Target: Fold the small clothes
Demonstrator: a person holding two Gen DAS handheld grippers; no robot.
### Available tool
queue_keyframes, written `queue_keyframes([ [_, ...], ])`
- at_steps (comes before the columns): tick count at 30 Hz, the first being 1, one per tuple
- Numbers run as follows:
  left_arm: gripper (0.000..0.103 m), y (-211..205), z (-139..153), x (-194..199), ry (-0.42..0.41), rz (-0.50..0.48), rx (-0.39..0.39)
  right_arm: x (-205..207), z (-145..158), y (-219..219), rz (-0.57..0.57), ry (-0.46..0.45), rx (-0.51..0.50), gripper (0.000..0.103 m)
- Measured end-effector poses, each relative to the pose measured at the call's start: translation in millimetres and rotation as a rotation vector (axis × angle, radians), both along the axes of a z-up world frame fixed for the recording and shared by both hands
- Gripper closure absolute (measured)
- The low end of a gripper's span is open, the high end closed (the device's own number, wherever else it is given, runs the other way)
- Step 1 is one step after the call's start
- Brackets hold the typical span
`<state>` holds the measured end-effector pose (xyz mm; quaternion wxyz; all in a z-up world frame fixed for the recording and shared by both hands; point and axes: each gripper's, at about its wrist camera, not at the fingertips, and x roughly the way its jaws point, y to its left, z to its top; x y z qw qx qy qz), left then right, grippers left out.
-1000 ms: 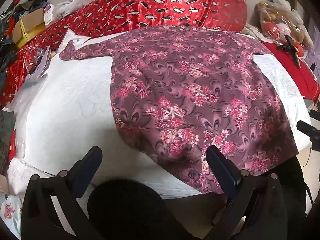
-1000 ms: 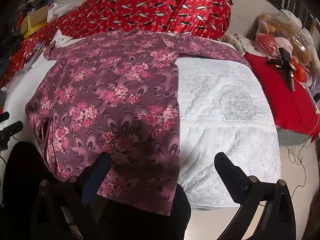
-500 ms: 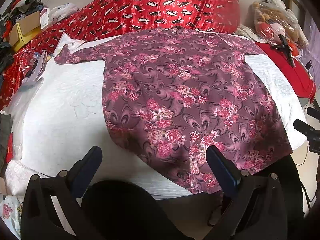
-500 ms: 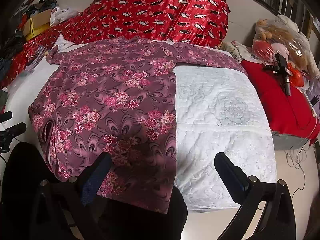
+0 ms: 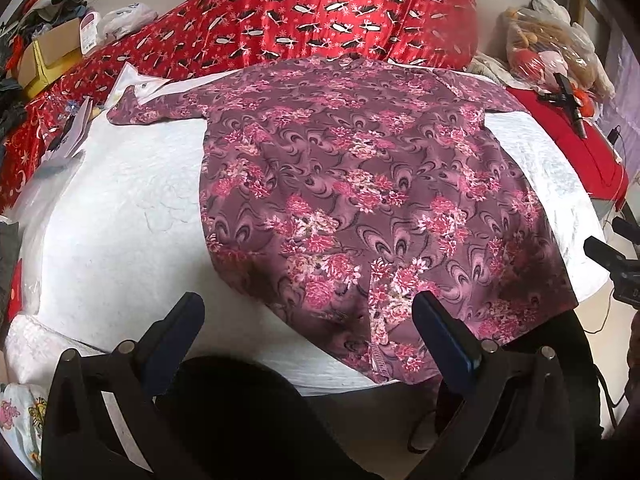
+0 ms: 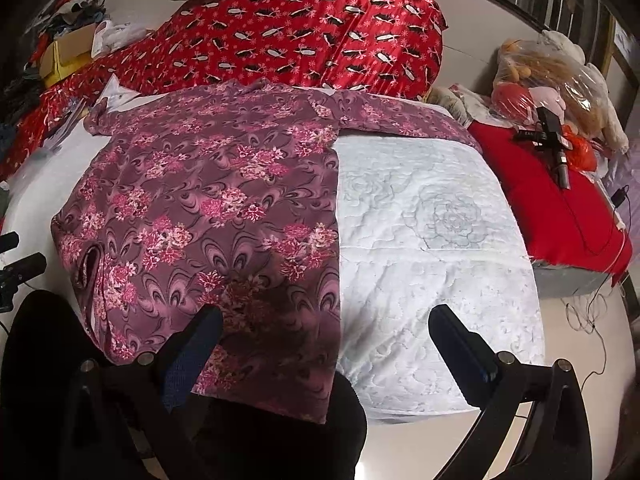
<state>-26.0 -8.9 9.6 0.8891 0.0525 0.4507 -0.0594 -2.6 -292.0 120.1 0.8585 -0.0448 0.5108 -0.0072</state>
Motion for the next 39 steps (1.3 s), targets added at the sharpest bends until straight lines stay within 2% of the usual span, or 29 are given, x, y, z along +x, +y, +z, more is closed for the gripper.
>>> queue_keyframes([
  [22, 0.000, -1.9, -1.3, 2.2, 0.008, -0.001, -0.013, 1.0, -2.5, -0.9, 0.007, 0.013, 0.036, 0.001],
  [39, 0.000, -1.5, 0.3, -1.4, 0.005, -0.005, -0.006, -1.4, 3.4, -7.6, 0.001, -0.019, 0.073, 0.001],
])
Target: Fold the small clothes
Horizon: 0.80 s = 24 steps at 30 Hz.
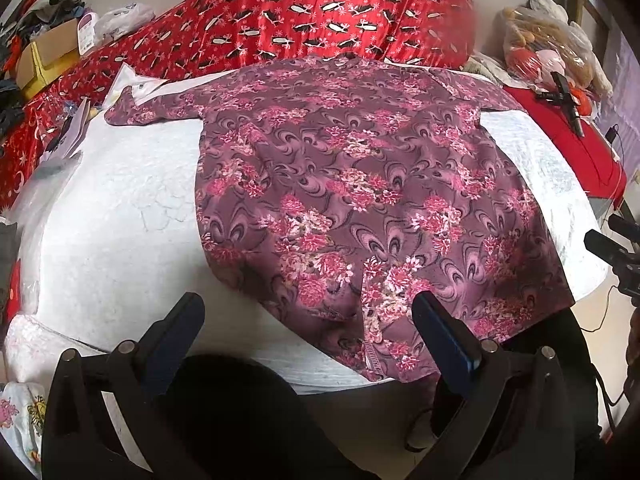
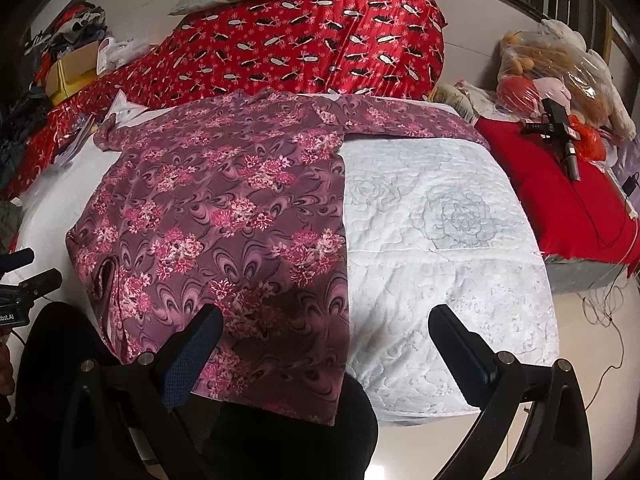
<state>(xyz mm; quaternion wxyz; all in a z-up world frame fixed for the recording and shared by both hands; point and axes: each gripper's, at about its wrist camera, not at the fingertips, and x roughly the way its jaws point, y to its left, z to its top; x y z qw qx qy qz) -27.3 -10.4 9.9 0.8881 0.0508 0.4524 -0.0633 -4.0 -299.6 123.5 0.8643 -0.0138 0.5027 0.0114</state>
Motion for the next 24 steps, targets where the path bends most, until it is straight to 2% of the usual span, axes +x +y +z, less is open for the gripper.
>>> queue_keyframes([
  [17, 0.000, 5.2, -3.9, 6.4, 0.030, 0.013, 0.000, -0.1, -2.7, 0.9, 0.000, 0.012, 0.004, 0.001],
  [21, 0.000, 28.7, -2.3, 23.2, 0.055, 0.095, -0.019, 3.2, -14.9, -6.2, -0.020, 0.059, 0.026, 0.001],
  [24, 0.000, 50.2, -5.8, 38.1, 0.115, 0.162, -0.068, 4.8, -26.7, -16.6, -0.055, 0.106, 0.054, 0.001],
])
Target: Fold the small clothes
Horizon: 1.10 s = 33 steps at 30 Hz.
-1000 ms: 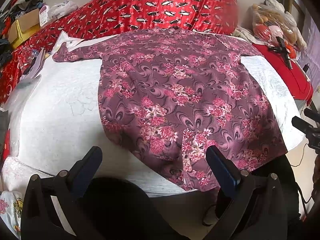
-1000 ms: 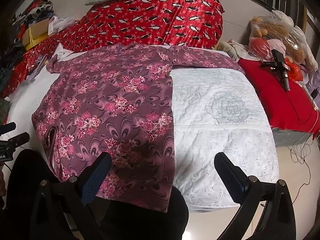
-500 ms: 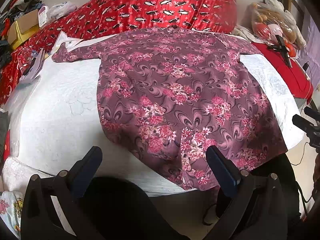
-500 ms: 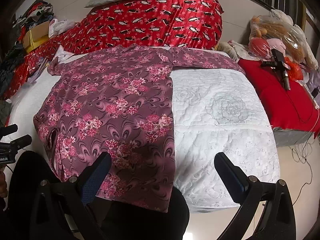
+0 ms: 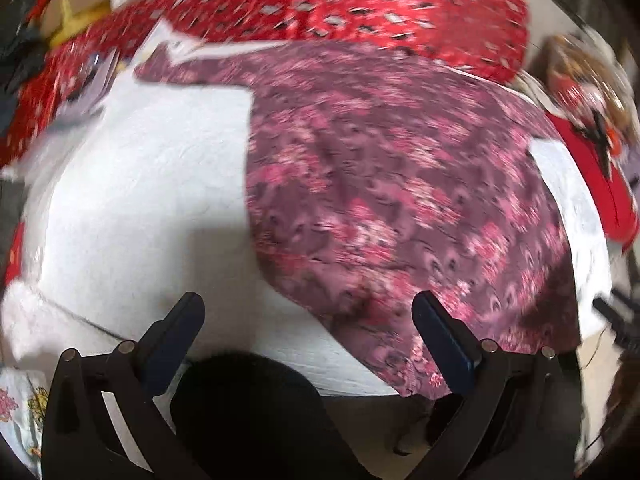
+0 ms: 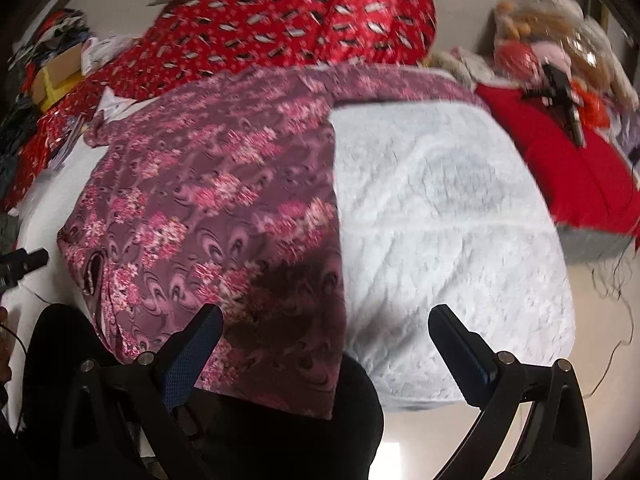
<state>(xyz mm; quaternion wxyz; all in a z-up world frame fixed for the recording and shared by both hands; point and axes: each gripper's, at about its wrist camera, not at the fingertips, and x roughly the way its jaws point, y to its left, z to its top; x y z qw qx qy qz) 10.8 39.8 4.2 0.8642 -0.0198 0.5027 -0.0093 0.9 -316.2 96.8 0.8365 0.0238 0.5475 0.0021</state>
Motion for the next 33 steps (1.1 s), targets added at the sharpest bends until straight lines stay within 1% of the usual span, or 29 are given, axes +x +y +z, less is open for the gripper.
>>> queue_keyframes([
  [2, 0.000, 4.8, -4.9, 8.6, 0.051, 0.014, -0.054, 1.1, -9.4, -3.9, -0.012, 0.037, 0.028, 0.001],
  [4, 0.000, -1.5, -12.5, 15.5, 0.106, -0.003, -0.106, 3.5, -22.0, -4.6, -0.016, 0.078, 0.050, 0.001],
  [6, 0.000, -13.9, -20.4, 21.2, 0.155, -0.030, -0.131, 5.3, -31.7, -3.8, -0.019, 0.106, 0.053, 0.002],
  [9, 0.000, -35.0, -37.4, 31.0, 0.241, -0.065, -0.162, 10.9, -48.5, -2.9, -0.025, 0.162, 0.080, 0.009],
  [10, 0.002, -39.5, -44.0, 34.4, 0.267, -0.066, -0.171, 12.7, -54.8, -2.7, -0.027, 0.188, 0.103, 0.017],
  [11, 0.009, -42.3, -50.3, 37.5, 0.295, -0.063, -0.194, 13.5, -59.2, -2.5, -0.026, 0.209, 0.128, 0.034],
  [12, 0.039, -42.7, -54.1, 38.3, 0.318, -0.060, -0.216, 14.4, -63.7, -1.9, -0.023, 0.235, 0.158, 0.047],
  [13, 0.071, -41.6, -58.3, 40.5, 0.348, -0.057, -0.230, 14.1, -67.5, -0.9, -0.015, 0.262, 0.189, 0.079],
  [14, 0.078, -37.0, -59.8, 41.9, 0.368, -0.047, -0.240, 13.7, -69.3, -0.3, -0.010, 0.278, 0.197, 0.096],
  [15, 0.090, -31.0, -57.9, 41.5, 0.368, -0.039, -0.260, 13.1, -68.6, -0.3, -0.001, 0.283, 0.209, 0.097],
  [16, 0.095, -21.8, -52.9, 39.1, 0.368, -0.033, -0.288, 11.4, -62.1, -1.9, 0.006, 0.258, 0.226, 0.097],
  [18, 0.095, 1.7, -34.3, 29.3, 0.343, -0.017, -0.340, 6.5, -42.7, -8.1, 0.017, 0.192, 0.280, 0.097],
  [19, 0.095, 17.5, -20.1, 20.8, 0.311, -0.009, -0.348, 2.6, -26.1, -15.1, 0.012, 0.141, 0.315, 0.097],
  [21, 0.094, 38.9, -8.4, 9.3, 0.274, 0.010, -0.321, -4.6, -1.7, -30.5, -0.013, 0.066, 0.355, 0.098],
  [22, 0.094, 50.0, -7.2, 4.2, 0.274, 0.025, -0.301, -8.9, 7.9, -42.2, -0.042, 0.036, 0.365, 0.097],
  [23, 0.094, 60.6, -10.5, -1.9, 0.285, 0.041, -0.289, -9.6, 10.3, -46.8, -0.058, 0.031, 0.368, 0.097],
  [24, 0.094, 67.2, -16.3, -6.2, 0.300, 0.053, -0.289, -12.1, 7.7, -55.3, -0.081, 0.035, 0.376, 0.098],
  [26, 0.094, 78.1, -35.4, -15.3, 0.363, 0.086, -0.287, -11.3, -4.7, -61.1, -0.111, 0.070, 0.378, 0.098],
  [27, 0.094, 79.1, -43.0, -17.4, 0.384, 0.095, -0.278, -10.9, -14.0, -61.5, -0.126, 0.103, 0.376, 0.099],
  [28, 0.093, 80.4, -46.8, -22.2, 0.385, 0.095, -0.282, -11.8, -27.7, -59.6, -0.132, 0.151, 0.367, 0.099],
  [29, 0.092, 80.5, -44.2, -24.8, 0.369, 0.092, -0.280, -12.0, -39.3, -56.9, -0.131, 0.187, 0.359, 0.099],
  [31, 0.091, 77.0, -34.0, -25.8, 0.364, 0.078, -0.269, -14.2, -56.5, -48.0, -0.118, 0.255, 0.319, 0.099],
  [33, 0.089, 75.4, -18.9, -20.4, 0.327, 0.056, -0.266, -11.4, -52.9, -45.2, -0.109, 0.259, 0.300, 0.098],
])
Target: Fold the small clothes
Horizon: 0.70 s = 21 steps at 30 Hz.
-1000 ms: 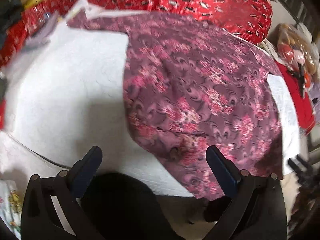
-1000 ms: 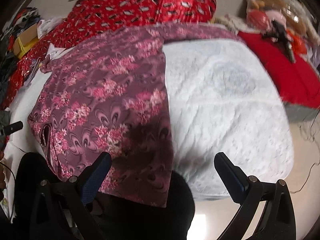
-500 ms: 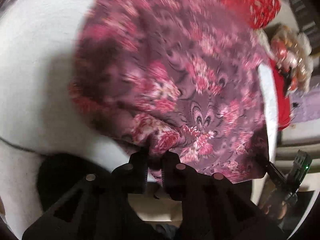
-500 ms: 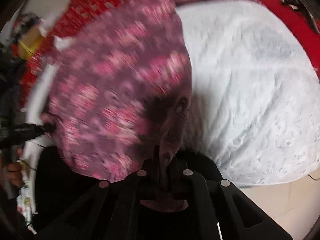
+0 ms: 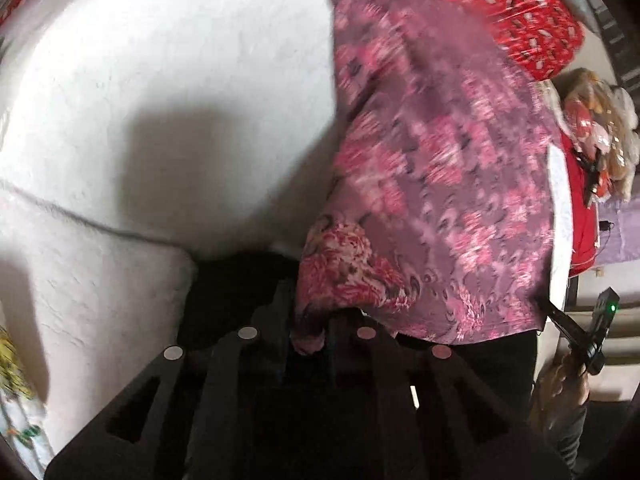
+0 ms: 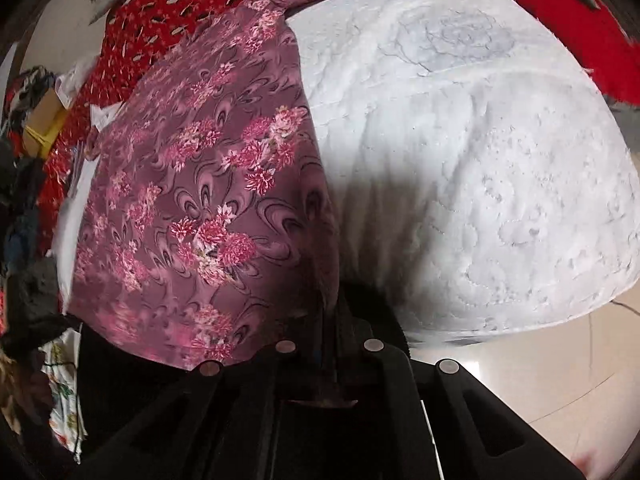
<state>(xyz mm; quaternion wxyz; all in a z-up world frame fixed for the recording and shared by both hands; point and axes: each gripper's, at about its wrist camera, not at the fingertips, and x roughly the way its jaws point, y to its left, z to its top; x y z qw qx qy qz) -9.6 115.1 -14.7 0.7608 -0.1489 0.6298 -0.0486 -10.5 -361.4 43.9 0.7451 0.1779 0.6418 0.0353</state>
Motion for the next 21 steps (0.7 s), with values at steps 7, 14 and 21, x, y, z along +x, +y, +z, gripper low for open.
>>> queue_keyframes([
  [7, 0.077, 13.5, 45.6, 33.0, -0.163, 0.057, -0.012, 25.0, 38.1, 1.2, 0.006, -0.120, -0.072, 0.085],
  [14, 0.054, 26.5, 53.4, 71.0, -0.214, 0.117, -0.024, 27.3, 10.0, 13.4, 0.030, -0.059, -0.090, 0.077],
  [21, 0.054, -13.5, -24.7, 103.3, 0.002, 0.046, -0.052, 32.8, -10.7, 25.6, 0.033, -0.009, -0.151, 0.062],
])
